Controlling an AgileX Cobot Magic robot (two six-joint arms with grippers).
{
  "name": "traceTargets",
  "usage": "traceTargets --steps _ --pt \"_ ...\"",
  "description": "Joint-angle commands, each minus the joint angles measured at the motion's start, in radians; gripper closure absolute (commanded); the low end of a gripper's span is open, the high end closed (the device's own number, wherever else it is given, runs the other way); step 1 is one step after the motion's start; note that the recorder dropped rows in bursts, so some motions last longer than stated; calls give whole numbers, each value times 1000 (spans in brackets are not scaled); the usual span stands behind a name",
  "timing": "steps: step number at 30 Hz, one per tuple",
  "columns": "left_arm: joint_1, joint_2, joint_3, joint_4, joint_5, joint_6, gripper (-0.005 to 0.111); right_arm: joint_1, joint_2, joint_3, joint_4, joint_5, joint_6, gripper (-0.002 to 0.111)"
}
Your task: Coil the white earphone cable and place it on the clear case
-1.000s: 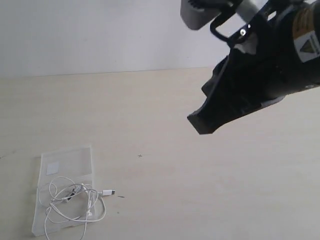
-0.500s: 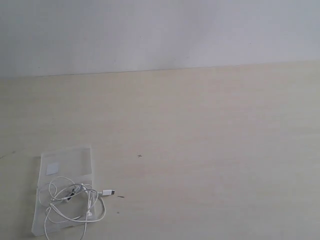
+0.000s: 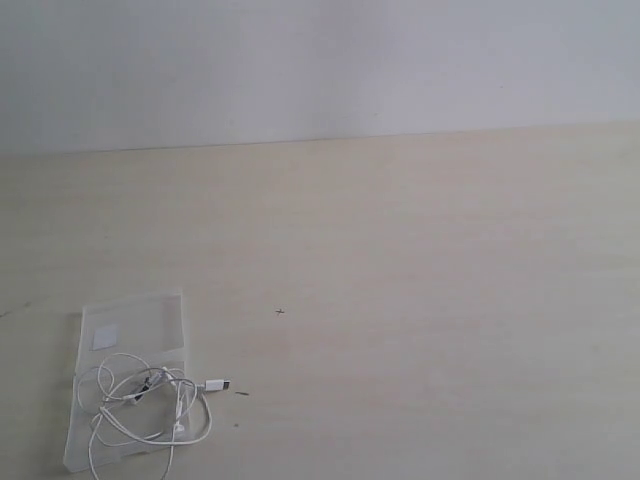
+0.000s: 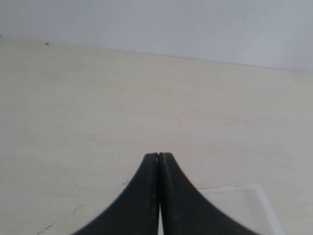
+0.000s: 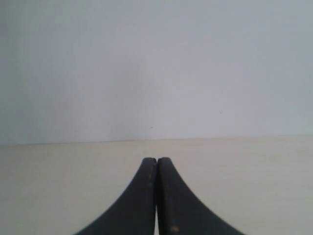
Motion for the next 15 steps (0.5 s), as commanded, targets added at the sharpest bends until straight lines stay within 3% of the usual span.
traceTargets --steps 1,15 --pt "-6 -1 2 0 -9 0 107 -33 -43 61 12 -53 6 108" --pt "-6 -1 2 0 -9 0 107 -33 -78 109 12 -48 -4 108"
